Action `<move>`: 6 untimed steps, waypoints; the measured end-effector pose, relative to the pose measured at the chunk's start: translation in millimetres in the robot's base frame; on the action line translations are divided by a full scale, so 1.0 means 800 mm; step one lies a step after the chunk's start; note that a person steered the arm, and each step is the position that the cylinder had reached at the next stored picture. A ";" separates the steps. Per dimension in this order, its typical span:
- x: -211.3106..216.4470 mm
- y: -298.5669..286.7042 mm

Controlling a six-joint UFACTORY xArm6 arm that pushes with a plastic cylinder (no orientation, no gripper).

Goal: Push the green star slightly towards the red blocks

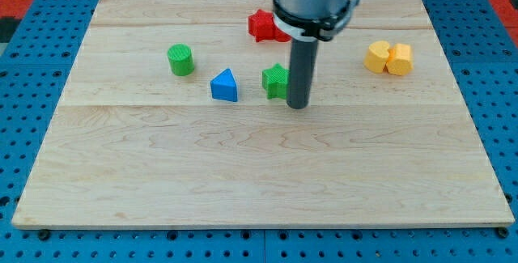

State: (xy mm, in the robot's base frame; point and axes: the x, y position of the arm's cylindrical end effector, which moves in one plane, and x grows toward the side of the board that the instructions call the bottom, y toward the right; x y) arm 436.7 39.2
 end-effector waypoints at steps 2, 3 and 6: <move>-0.005 -0.068; -0.019 -0.069; -0.082 -0.052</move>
